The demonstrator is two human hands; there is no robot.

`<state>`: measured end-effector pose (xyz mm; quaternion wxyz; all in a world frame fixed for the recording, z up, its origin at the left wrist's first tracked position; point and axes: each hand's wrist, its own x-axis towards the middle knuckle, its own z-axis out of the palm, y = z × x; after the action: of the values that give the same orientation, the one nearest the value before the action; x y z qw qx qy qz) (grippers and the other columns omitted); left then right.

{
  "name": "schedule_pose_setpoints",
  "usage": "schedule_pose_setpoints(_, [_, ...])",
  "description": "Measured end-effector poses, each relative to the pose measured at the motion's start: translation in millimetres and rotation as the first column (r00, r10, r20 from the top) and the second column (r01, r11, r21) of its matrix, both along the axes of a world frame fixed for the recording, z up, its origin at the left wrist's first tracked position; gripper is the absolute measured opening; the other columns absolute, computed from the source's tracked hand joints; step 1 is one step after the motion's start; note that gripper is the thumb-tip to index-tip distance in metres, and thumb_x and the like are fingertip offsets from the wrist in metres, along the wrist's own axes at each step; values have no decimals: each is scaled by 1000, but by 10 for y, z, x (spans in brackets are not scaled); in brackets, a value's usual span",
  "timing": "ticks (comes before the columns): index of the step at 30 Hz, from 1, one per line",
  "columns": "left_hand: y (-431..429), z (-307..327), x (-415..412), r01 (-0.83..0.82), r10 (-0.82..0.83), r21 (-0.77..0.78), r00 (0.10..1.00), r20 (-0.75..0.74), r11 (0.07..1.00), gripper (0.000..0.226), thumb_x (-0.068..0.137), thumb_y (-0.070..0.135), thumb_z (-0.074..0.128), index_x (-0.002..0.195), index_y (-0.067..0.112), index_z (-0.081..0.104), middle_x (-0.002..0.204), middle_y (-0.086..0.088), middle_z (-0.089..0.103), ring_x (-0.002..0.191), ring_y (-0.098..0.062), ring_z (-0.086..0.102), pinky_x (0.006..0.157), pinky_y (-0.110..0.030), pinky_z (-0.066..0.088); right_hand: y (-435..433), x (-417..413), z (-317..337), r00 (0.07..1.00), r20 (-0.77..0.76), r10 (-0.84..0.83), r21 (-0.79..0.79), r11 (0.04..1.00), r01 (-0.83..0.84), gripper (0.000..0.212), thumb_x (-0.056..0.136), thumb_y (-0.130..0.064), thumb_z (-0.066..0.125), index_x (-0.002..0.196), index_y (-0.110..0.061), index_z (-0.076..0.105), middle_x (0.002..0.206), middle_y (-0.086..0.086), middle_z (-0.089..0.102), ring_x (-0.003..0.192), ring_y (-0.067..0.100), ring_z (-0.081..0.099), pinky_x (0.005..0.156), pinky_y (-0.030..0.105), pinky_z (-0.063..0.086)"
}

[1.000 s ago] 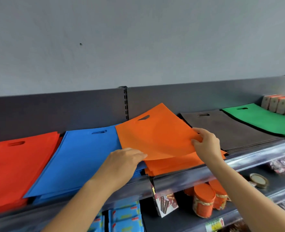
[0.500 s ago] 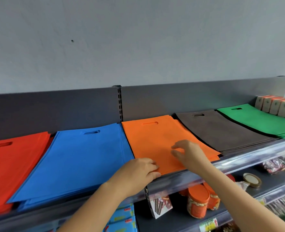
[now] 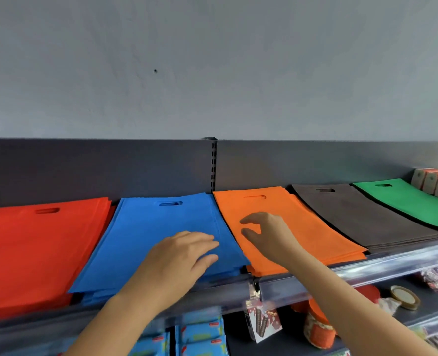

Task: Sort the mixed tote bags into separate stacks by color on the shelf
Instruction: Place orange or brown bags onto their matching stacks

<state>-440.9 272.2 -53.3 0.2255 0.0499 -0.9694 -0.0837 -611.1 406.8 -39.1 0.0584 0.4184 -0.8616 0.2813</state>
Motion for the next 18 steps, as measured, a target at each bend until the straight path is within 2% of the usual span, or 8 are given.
schedule_pose_setpoints(2, [-320, -29, 307, -101, 101, -6, 994, -38, 995, 61, 84, 63, 20, 123, 37, 59, 129, 24, 54, 119, 0, 49, 92, -20, 38, -245, 235, 45, 998, -3, 66, -4, 998, -66, 31, 93, -25, 55, 123, -18, 60, 132, -3, 57, 102, 13, 58, 90, 23, 42])
schedule_pose_setpoints(5, [-801, -54, 841, -253, 252, -18, 965, -68, 967, 53, 83, 59, 29, 110, 35, 68, 116, 20, 64, 106, -4, 60, 85, -23, 46, -653, 623, 66, 989, -10, 149, 12, 989, -148, 32, 94, -26, 55, 125, -19, 59, 133, -4, 55, 119, 13, 52, 97, 23, 39])
schedule_pose_setpoints(11, [-1806, -75, 2088, -492, 489, -18, 869, -73, 871, 51, 84, 53, 31, 106, 31, 71, 112, 15, 67, 105, -10, 62, 90, -29, 47, -1666, 1624, 16, 948, 2, 317, 24, 948, -317, 30, 92, -24, 57, 121, -17, 61, 127, -4, 60, 121, 12, 51, 100, 22, 37])
schedule_pose_setpoints(15, [-2480, -148, 2997, -607, 602, -42, 794, -89, 794, 30, 83, 29, 49, 100, 27, 74, 104, 13, 70, 94, -13, 67, 77, -30, 53, -2477, 2421, -70, 911, -21, 411, 26, 911, -411, 30, 89, -22, 60, 118, -16, 64, 124, -2, 63, 119, 13, 53, 100, 22, 35])
schedule_pose_setpoints(18, [-2969, -172, 3597, -648, 646, -48, 762, -51, 760, 30, 82, 28, 48, 97, 23, 74, 99, 8, 72, 88, -17, 69, 73, -31, 56, -3035, 3026, -131, 867, -29, 497, 39, 868, -496, 31, 89, -27, 59, 119, -18, 64, 125, -2, 62, 119, 14, 54, 102, 24, 36])
